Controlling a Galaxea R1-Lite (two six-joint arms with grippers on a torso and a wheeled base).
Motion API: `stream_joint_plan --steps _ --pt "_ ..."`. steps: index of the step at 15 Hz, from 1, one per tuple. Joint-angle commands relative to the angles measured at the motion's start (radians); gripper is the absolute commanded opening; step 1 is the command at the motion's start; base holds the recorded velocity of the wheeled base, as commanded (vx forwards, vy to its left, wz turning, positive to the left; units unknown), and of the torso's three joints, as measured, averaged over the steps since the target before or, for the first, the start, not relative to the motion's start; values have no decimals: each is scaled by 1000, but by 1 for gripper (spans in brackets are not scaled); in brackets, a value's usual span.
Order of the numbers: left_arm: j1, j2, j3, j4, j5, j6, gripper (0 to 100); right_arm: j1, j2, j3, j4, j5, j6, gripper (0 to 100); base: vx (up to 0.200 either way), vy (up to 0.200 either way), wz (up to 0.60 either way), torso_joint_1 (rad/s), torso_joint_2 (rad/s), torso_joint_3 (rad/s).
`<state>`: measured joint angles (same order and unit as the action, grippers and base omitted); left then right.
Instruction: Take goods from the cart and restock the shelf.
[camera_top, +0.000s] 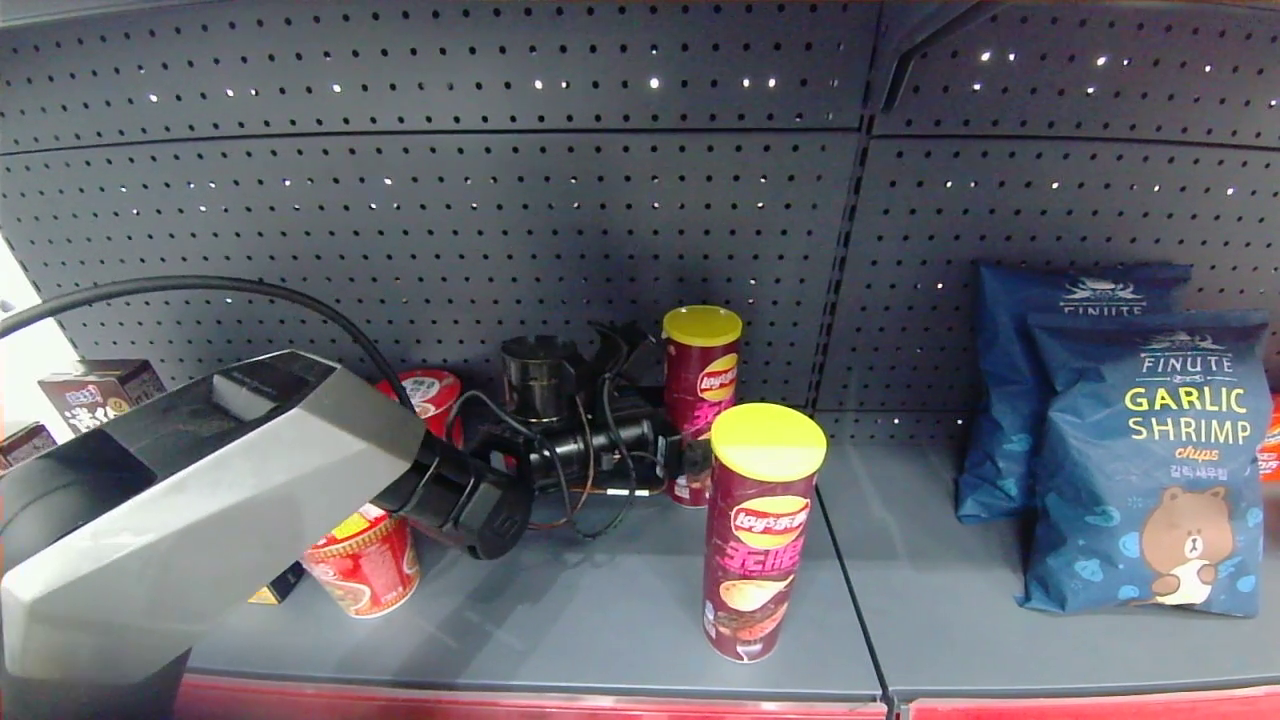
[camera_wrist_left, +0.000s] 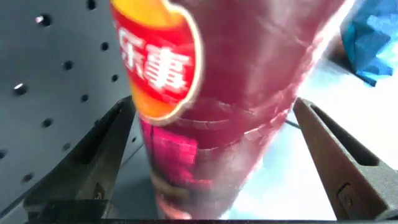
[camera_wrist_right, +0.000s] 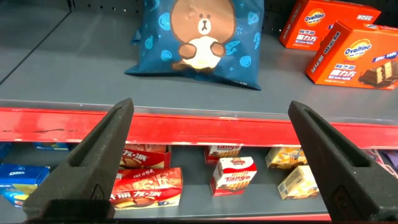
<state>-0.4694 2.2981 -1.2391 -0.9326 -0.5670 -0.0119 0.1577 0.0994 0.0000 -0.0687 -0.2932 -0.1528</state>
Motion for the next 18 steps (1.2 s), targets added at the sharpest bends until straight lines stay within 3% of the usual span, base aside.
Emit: stream_joint_plan --steps 1,10,11,14,16,18 --pt "0 -58 37 0 18 0 100 0 2 0 0 0 -1 100 0 0 0 0 0 0" --pt "11 -286 245 0 154 -6 100 0 2 0 0 0 -1 100 0 0 0 0 0 0" --pt "11 -315 279 0 257 -13 100 0 0 0 0 0 -1 100 0 0 0 0 0 0" --pt "-2 -342 325 3 394 -10 100 0 0 0 0 0 -1 100 0 0 0 0 0 0" --pt "-17 -350 333 24 536 7 100 0 0 0 0 0 1 100 0 0 0 0 0 0" --pt "-32 -351 342 51 605 21 100 0 2 0 0 0 -1 100 0 0 0 0 0 0"
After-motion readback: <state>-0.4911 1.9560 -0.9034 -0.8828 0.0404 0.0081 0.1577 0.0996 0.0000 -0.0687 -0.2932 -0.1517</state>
